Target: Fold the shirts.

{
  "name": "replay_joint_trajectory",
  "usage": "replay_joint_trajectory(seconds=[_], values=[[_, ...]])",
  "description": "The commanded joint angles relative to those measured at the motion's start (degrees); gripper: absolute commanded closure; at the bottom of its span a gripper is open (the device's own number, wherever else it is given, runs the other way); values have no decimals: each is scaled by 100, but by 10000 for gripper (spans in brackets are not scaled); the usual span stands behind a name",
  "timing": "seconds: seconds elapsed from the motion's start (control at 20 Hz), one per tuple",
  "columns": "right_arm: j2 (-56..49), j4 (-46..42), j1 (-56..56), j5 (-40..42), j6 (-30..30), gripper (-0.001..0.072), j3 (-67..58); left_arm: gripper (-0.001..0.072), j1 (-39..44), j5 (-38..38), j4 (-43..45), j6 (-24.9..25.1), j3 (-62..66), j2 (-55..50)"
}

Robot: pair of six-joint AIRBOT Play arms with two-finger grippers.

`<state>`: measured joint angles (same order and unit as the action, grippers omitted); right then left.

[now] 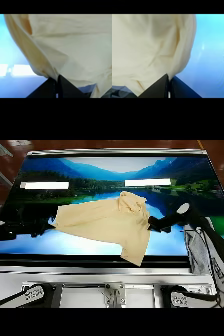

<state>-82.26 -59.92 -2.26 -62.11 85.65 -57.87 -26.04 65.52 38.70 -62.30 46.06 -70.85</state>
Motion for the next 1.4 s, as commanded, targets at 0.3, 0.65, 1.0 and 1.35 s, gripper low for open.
replay_joint_trajectory(seconds=[0.3, 0.65, 1.0, 1.35], values=[[3091, -142, 57, 1753, -1001, 646, -3685, 674, 7, -1231, -275, -251, 4579, 2802], [4229, -890, 52, 1486, -756, 646, -4905, 673, 0, -1495, 1307, -1759, 6096, 3703], [4935, -1985, 52, -177, -42, 646, -4905, 674, 0, 452, 1792, -2100, 6096, 3906], [4524, -2809, 52, -2352, 181, 646, -4903, 673, 0, 2063, 1853, -2140, 5807, 3552]])
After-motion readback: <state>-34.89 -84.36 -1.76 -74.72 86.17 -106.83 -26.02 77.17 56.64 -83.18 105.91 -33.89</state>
